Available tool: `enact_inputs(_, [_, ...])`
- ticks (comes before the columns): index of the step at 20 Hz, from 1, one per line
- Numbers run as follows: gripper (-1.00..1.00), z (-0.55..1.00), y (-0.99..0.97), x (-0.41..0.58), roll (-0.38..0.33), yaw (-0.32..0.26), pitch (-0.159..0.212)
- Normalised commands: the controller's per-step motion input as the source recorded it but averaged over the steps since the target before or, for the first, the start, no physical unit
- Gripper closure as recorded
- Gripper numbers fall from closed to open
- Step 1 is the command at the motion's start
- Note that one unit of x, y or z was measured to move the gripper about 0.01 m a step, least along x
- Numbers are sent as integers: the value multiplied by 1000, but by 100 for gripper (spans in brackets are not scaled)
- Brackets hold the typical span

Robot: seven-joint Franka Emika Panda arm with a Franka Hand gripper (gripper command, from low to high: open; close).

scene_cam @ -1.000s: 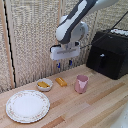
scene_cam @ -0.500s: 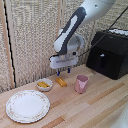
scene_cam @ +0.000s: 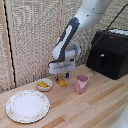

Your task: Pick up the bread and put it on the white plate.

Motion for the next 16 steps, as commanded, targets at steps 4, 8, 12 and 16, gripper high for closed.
enact_inputs(4, [100,-154,-51,237,-16,20,6])
enact_inputs(8, [100,-26,-60,182,0,3,0])
enact_inputs(12, [100,189,-71,24,12,0,-1])
enact_inputs(16, [100,983,-94,0,9,-13,0])
